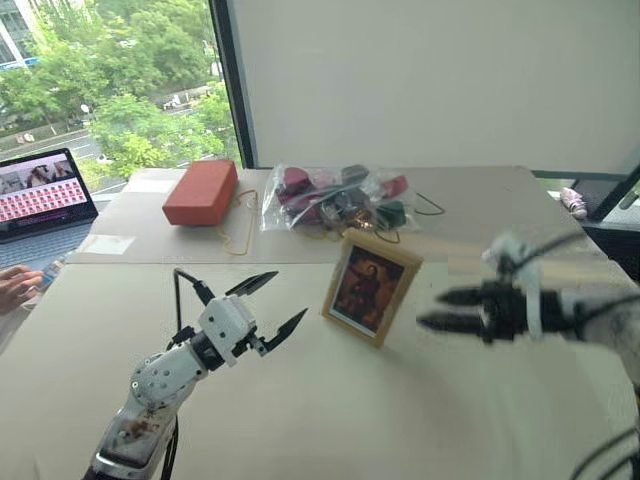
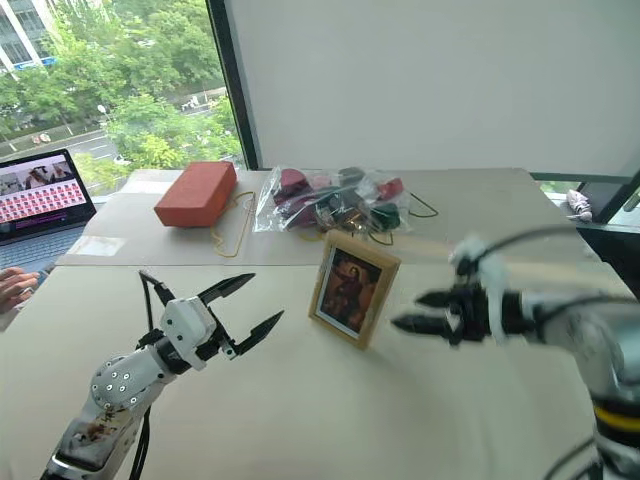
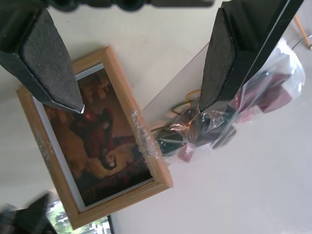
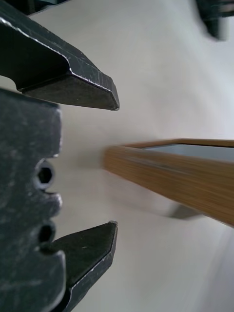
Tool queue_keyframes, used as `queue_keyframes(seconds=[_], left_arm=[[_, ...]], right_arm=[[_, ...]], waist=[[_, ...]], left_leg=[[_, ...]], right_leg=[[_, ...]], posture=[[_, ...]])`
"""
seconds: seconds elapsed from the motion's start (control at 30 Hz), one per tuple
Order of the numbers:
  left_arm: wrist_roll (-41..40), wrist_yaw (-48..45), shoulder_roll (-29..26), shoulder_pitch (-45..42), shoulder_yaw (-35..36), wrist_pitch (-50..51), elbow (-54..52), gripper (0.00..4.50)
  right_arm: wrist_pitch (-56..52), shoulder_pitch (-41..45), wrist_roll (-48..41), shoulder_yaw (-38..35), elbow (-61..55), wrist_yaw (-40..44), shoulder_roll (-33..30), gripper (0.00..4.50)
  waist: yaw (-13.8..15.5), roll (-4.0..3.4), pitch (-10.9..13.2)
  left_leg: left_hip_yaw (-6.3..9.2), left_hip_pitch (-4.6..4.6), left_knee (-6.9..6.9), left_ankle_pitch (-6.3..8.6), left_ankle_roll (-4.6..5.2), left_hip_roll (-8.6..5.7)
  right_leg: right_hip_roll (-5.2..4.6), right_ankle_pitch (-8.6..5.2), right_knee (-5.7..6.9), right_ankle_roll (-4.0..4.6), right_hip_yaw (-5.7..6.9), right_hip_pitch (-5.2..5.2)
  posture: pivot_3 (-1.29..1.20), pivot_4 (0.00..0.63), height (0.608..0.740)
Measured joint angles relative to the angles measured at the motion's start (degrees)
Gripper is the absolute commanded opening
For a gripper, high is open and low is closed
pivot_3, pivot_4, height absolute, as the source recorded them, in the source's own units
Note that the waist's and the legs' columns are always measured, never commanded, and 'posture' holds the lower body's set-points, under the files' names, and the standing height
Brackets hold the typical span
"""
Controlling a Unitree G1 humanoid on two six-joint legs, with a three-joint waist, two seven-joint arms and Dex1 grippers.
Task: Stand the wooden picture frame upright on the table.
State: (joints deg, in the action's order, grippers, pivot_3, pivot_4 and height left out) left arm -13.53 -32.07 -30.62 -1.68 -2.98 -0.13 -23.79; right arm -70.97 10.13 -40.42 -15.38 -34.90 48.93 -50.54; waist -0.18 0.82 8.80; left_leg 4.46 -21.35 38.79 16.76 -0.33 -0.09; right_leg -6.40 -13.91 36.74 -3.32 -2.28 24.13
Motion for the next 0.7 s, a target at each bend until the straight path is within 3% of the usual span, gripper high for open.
queue_keyframes(seconds=[0.07,0.2,0.37,0.4,0.5,0.6,0.7], left_arm=[[-0.04,-0.12,-0.05,0.65,0.18,0.96,-0.10,4.01],[-0.66,-0.80,0.05,2.84,0.66,2.14,-1.20,4.01],[-2.36,-1.26,0.22,4.86,1.79,4.17,-1.72,4.01],[-2.30,1.90,2.56,6.05,3.19,6.20,-1.76,4.01],[-2.14,5.67,5.31,6.07,3.89,8.84,-2.10,4.01],[-0.23,16.16,13.78,6.13,4.85,15.03,-1.69,4.01],[1.71,23.16,18.58,6.21,5.07,19.15,-1.46,4.01]], right_arm=[[6.09,-6.87,4.59,2.78,-5.47,-4.00,2.66,4.23],[25.82,-19.58,21.53,12.48,-8.20,-19.51,14.28,4.23],[38.14,-26.18,30.17,15.24,-9.15,-31.04,25.75,4.23],[41.49,-30.15,36.25,19.38,-11.03,-39.67,33.01,4.23],[41.90,-30.61,39.48,19.72,-11.18,-44.27,35.83,4.23],[42.35,-28.01,44.92,19.04,-9.79,-50.32,39.15,4.23],[42.69,-26.29,49.86,18.43,-7.92,-52.87,39.11,4.23]], waist=[[-0.55,0.00,0.01],[-1.05,0.10,-0.01],[-0.99,0.08,0.00],[-0.97,0.07,0.00],[-0.85,0.06,-0.01],[-0.88,0.09,-0.01],[-0.79,0.10,-0.02]], left_leg=[[-0.13,0.05,0.07,-0.03,-0.05,-0.02],[-0.14,0.29,-0.01,-0.20,-0.35,0.01],[-0.07,0.27,-0.01,-0.23,-0.40,0.02],[-0.06,0.27,-0.03,-0.22,-0.40,0.02],[-0.03,0.30,-0.04,-0.23,-0.41,0.01],[-0.03,0.29,-0.03,-0.23,-0.41,0.00],[0.00,0.27,-0.08,-0.22,-0.40,0.00]], right_leg=[[-0.02,-0.01,-0.08,-0.02,-0.13,0.03],[0.04,-0.02,-0.01,0.00,-0.18,-0.07],[0.06,-0.01,-0.01,0.01,-0.18,-0.05],[0.06,-0.02,-0.02,0.02,-0.18,-0.05],[0.05,-0.03,-0.05,0.05,-0.17,-0.09],[0.05,-0.03,-0.04,0.05,-0.17,-0.08],[0.07,-0.05,-0.02,0.08,-0.15,-0.04]], posture=[[0.00,0.150,0.740],[0.00,0.150,0.740],[0.00,0.150,0.740],[0.00,0.150,0.740],[0.00,0.150,0.740],[0.00,0.150,0.740],[0.00,0.150,0.740]])
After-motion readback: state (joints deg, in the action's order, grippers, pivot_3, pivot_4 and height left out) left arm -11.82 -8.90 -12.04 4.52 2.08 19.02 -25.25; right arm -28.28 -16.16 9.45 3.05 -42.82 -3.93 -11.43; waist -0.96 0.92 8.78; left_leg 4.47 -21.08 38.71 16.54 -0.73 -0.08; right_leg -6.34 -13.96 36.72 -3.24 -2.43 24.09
